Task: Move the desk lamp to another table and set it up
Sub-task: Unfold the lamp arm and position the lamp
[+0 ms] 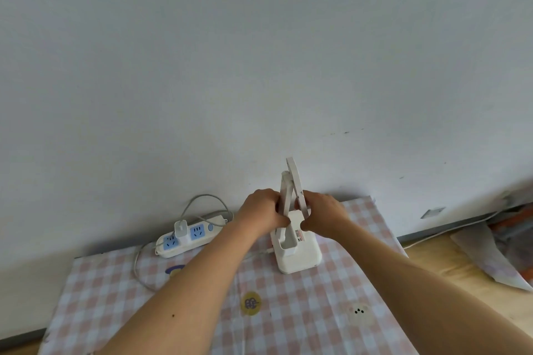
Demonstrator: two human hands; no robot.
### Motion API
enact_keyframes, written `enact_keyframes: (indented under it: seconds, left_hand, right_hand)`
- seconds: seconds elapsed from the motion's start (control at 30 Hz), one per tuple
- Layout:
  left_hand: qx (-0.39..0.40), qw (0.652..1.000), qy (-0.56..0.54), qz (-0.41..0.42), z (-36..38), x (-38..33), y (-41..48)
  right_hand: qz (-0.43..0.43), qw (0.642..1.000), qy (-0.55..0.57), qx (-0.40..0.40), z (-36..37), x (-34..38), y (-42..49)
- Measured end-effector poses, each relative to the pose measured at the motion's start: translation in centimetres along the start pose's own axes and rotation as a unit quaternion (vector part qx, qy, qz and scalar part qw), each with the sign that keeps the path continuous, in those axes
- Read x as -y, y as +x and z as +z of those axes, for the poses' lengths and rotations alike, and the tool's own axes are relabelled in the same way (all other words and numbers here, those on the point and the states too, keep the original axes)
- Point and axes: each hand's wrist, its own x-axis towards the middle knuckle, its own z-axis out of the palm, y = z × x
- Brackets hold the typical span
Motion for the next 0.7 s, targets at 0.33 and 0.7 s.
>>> enact_keyframes:
  seconds: [0.33,0.7]
  left_hand:
    - [0.008,1.0,0.012,-0.003,0.0,0.1,0.2]
    - [0.011,1.0,0.024,0.009,-0.2,0.0,0.1]
  right_hand:
    - [0.004,0.999,-0.039,-0.012,-1.5,-0.7,-0.3]
    - [0.035,0.993,-0.087,-0.069,-5.0,-2.3,-1.3]
